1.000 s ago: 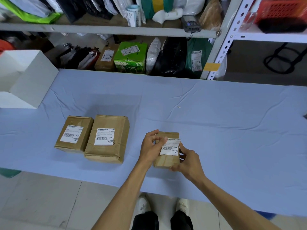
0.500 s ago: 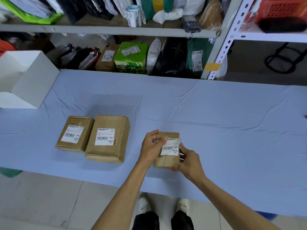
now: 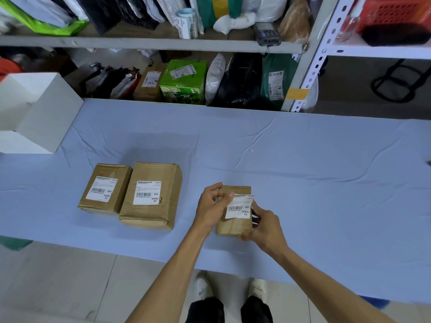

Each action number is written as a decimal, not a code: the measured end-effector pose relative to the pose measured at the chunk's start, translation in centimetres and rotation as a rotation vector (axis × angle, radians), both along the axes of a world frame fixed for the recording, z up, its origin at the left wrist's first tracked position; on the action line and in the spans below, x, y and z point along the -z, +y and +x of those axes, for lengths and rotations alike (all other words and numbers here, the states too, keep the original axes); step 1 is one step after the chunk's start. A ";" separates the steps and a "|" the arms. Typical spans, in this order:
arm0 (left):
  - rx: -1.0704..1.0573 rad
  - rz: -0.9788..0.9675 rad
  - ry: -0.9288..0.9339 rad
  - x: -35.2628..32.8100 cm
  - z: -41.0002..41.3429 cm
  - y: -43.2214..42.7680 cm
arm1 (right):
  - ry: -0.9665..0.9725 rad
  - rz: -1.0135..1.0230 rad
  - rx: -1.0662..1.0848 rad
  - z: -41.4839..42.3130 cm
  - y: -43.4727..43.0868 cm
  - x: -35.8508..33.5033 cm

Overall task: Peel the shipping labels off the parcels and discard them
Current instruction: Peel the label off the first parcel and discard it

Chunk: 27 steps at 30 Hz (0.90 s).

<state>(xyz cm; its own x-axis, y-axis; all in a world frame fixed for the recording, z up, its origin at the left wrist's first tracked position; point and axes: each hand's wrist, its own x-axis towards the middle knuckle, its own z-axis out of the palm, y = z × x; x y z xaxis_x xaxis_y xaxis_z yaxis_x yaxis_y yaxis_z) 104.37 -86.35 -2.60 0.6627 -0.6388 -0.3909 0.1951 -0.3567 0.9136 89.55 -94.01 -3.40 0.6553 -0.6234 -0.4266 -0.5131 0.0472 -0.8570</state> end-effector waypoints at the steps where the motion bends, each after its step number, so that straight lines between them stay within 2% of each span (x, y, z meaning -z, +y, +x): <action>1: 0.000 -0.002 0.004 0.0 0.0 0.0 | -0.002 -0.002 -0.003 0.0 0.0 0.0; 19: -0.012 -0.066 0.100 -0.7 0.6 0.4 | -0.007 -0.032 -0.036 0.0 -0.1 -0.1; 27: -0.022 -0.056 0.070 -0.5 0.3 0.2 | -0.005 -0.034 -0.023 -0.2 -0.1 0.2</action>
<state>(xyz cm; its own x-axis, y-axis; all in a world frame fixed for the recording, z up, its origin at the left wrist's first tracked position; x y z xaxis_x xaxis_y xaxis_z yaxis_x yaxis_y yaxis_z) 104.67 -86.20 -2.10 0.6490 -0.6464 -0.4012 0.2667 -0.3006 0.9157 89.39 -94.10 -3.56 0.6718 -0.6222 -0.4019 -0.5092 0.0062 -0.8606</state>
